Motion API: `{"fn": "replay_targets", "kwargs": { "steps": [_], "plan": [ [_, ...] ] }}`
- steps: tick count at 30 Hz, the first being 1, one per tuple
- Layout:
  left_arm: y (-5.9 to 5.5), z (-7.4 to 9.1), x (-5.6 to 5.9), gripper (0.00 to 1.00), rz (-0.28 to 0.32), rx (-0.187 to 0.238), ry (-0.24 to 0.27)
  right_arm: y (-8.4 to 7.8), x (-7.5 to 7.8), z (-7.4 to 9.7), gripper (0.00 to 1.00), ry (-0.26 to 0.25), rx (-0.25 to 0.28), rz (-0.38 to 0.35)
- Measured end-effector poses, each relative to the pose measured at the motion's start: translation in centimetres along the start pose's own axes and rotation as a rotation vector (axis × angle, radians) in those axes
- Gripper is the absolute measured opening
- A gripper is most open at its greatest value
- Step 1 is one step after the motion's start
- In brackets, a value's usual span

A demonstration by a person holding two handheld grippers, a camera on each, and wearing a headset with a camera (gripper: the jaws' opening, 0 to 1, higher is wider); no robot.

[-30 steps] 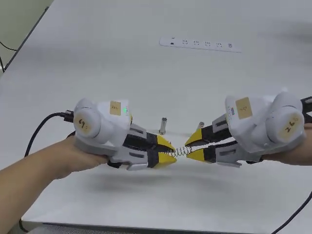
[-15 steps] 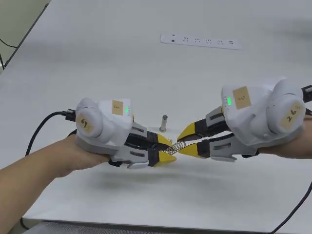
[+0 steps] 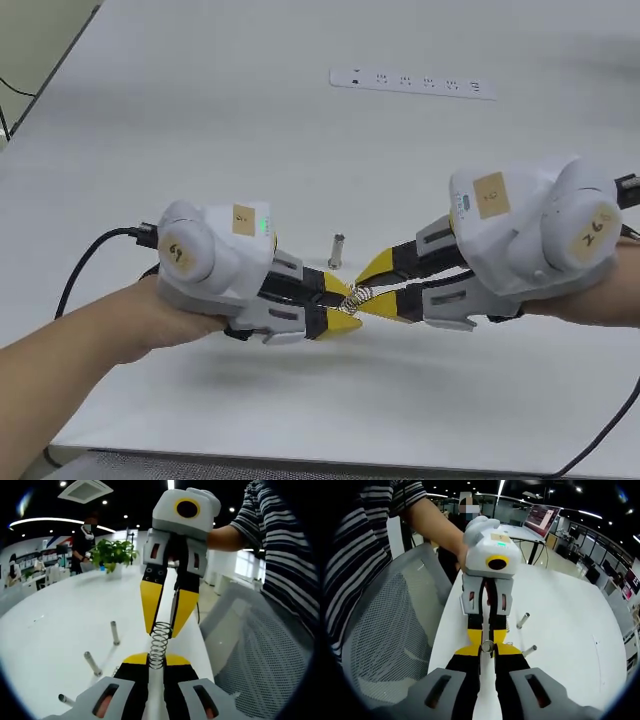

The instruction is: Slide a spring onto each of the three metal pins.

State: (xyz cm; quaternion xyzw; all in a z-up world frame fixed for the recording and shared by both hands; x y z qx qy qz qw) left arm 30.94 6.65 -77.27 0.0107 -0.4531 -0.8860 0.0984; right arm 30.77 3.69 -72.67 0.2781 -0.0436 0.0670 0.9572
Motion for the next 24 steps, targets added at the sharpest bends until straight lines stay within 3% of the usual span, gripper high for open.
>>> {"fn": "replay_targets", "kwargs": {
  "steps": [18, 24],
  "plan": [
    [0.6, 0.0, -0.4, 0.02, 0.012, 0.017, 0.006, 1.4, 0.4, -0.8, 0.07, -0.015, 0.085, -0.058],
    [0.4, 0.2, -0.5, 0.03, 0.013, 0.005, 0.010, 1.5, 0.2, -1.0, 0.07, -0.017, 0.087, -0.058]
  ]
}}
Point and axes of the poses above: the centre of the closed fingertips' face, and the gripper's own axes: z roughly backward along the fingers, x roughly to its right, y roughly out of its top, the point moved 3 cm from there along z, roughly backward along the fingers, and after that the axes turned 12 degrees about -x, right-handed, at the moved point
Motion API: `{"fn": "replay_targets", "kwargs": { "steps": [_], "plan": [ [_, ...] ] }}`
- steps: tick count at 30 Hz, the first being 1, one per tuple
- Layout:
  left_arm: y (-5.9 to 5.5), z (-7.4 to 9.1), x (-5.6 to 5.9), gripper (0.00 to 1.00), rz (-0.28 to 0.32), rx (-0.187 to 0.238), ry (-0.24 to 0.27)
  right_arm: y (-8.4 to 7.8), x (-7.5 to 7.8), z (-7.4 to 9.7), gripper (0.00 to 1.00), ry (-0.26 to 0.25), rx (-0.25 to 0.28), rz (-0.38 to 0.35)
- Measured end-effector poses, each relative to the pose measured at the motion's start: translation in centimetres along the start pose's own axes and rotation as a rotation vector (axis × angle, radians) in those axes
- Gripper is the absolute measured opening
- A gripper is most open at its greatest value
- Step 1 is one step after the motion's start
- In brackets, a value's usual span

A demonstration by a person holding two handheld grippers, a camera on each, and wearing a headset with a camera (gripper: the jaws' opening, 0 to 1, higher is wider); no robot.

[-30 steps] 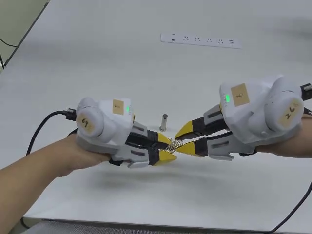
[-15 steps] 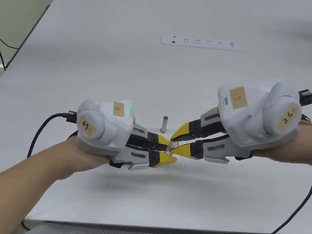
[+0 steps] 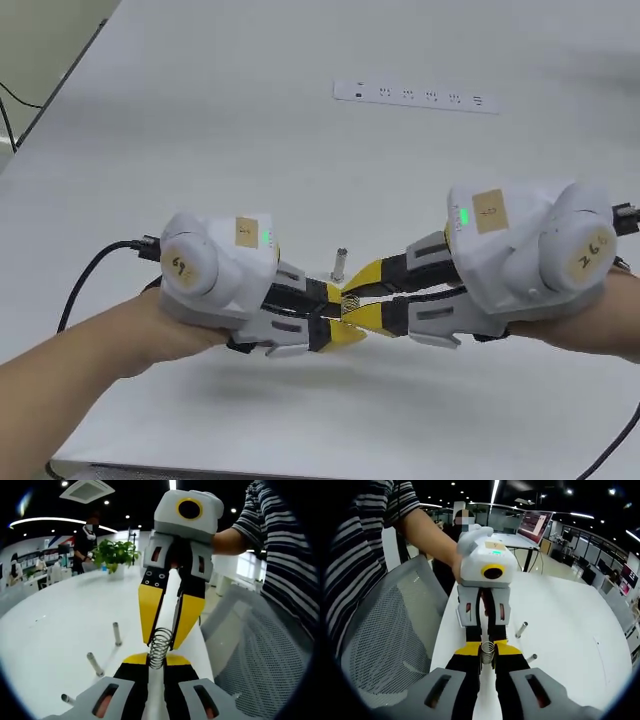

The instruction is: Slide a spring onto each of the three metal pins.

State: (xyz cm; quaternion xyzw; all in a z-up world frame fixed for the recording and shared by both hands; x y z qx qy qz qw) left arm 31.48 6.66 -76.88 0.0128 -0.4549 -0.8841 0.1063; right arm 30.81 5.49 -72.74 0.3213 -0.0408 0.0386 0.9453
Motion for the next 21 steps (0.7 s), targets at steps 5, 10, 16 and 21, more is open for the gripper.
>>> {"fn": "replay_targets", "kwargs": {
  "steps": [5, 10, 16, 21],
  "plan": [
    [0.12, 0.06, -0.10, 0.03, 0.000, -0.001, 0.007, 0.20, 0.05, 0.02, 0.07, -0.004, -0.003, 0.002],
    [0.12, 0.11, -0.08, 0.03, 0.006, 0.000, 0.009, 0.22, 0.00, 0.11, 0.07, -0.002, -0.009, 0.001],
    [0.04, -0.04, 0.15, 0.03, 0.011, -0.003, 0.003, 0.07, -0.27, 0.20, 0.07, -0.003, -0.007, -0.012],
    [0.16, 0.01, 0.00, 0.04, 0.027, 0.004, 0.006, 0.11, -0.19, 0.48, 0.07, -0.010, 0.002, -0.022]
  ]
}}
Point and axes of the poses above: the centre of the closed fingertips' face, and the gripper's own axes: z roughly backward along the fingers, x roughly to its right, y roughly out of its top, the point moved 3 cm from there along z, roughly backward along the fingers, and after that the axes turned 12 degrees about -x, right-handed, at the moved point
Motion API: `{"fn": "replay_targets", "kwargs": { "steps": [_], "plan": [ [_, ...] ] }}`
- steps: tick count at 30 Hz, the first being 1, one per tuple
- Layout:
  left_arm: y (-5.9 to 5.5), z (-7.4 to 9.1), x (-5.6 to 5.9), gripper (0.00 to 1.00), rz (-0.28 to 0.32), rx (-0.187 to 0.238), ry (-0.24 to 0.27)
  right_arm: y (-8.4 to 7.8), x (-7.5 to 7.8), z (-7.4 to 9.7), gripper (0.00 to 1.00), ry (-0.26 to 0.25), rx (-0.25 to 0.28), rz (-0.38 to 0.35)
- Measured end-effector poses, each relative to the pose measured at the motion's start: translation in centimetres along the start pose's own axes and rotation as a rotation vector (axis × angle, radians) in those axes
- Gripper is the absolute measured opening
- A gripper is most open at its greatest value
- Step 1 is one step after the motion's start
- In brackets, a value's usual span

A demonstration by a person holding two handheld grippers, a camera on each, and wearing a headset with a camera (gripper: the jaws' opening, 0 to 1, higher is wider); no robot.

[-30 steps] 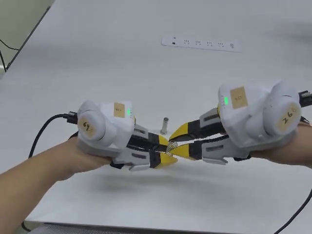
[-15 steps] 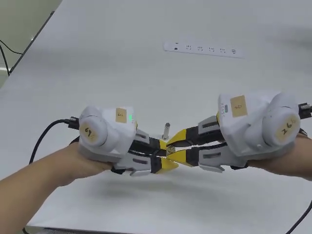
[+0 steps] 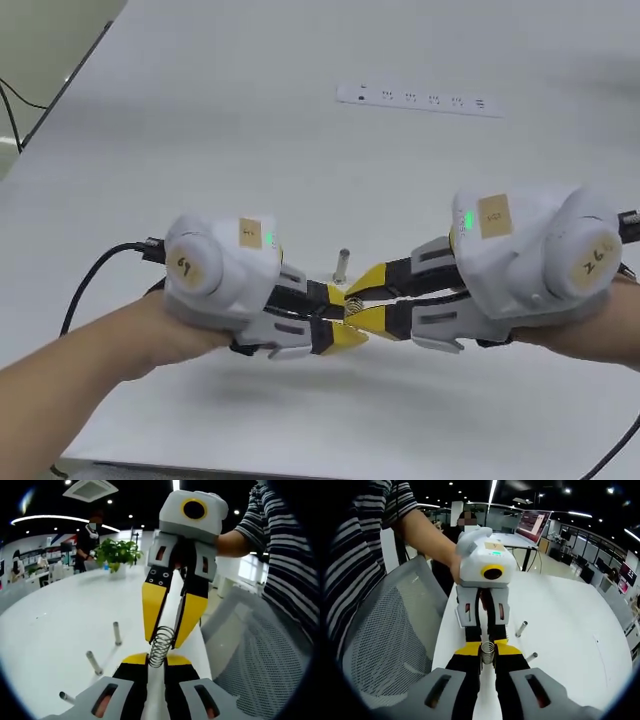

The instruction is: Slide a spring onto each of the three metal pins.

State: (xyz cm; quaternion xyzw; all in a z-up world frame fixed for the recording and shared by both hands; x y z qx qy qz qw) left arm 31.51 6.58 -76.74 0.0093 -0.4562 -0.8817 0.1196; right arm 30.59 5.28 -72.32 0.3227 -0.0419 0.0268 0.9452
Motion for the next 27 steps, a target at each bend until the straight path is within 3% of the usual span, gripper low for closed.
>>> {"fn": "replay_targets", "kwargs": {
  "steps": [17, 27],
  "plan": [
    [0.12, 0.30, -0.16, 0.04, 0.023, 0.027, 0.014, 0.21, 0.26, 0.29, 0.07, -0.010, 0.011, -0.019],
    [0.56, 0.95, -0.20, 0.05, 0.062, 0.087, 0.007, 0.56, 0.36, 0.75, 0.07, -0.011, 0.041, -0.036]
  ]
}}
Point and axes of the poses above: the centre of the closed fingertips' face, and the gripper's own axes: z roughly backward along the fingers, x roughly to its right, y roughly out of its top, the point moved 3 cm from there along z, roughly backward along the fingers, and after that the axes turned 12 degrees about -x, right-handed, at the moved point
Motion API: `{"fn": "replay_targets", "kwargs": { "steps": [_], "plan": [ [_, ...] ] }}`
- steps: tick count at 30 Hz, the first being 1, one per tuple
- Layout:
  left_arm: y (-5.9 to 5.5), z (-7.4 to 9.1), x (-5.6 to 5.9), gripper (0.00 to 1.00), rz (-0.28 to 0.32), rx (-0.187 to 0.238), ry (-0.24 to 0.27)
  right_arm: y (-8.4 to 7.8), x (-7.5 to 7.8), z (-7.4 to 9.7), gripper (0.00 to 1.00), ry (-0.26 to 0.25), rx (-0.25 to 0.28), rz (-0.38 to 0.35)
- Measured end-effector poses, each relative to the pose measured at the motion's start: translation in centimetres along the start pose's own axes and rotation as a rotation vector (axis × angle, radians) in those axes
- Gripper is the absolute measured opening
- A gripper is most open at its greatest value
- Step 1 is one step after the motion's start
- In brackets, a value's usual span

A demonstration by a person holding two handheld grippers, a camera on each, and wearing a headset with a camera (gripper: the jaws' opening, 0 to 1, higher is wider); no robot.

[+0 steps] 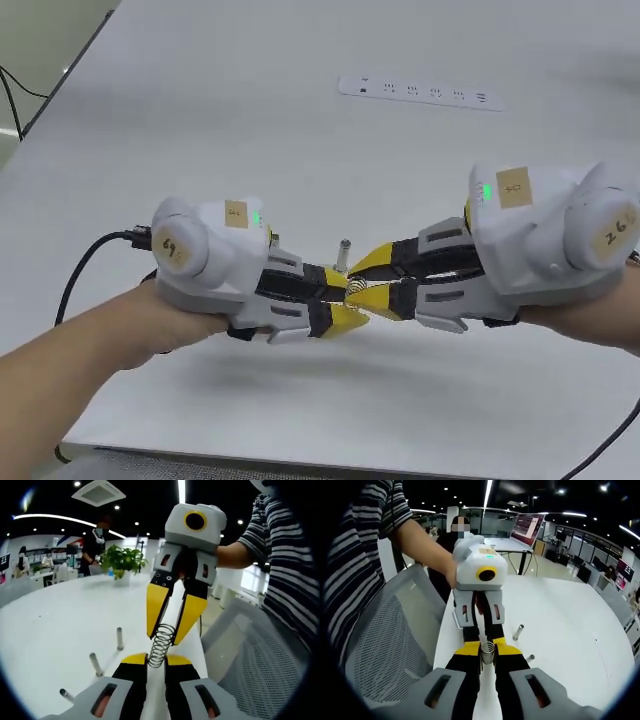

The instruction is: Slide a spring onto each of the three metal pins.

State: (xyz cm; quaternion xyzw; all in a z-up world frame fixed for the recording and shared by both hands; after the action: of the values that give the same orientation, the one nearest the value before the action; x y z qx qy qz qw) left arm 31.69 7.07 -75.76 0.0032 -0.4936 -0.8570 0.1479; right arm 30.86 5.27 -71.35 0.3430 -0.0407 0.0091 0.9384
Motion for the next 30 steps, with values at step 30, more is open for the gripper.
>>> {"fn": "replay_targets", "kwargs": {
  "steps": [30],
  "plan": [
    [-1.0, 1.6, -0.6, 0.17, 0.090, -0.007, 0.059, -0.5, 0.7, 0.1, 0.07, -0.045, -0.015, -0.003]
  ]
}}
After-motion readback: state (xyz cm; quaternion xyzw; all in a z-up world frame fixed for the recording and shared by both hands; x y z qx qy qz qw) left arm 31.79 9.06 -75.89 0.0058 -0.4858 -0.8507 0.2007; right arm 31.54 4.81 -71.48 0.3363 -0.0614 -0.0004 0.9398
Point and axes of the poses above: the centre of the closed fingertips' face, and the gripper's own axes: z roughly backward along the fingers, x roughly to its right, y roughly out of its top, the point moved 3 cm from there along z, roughly backward along the fingers, and after that the axes turned 12 degrees about -x, right-handed, at the moved point
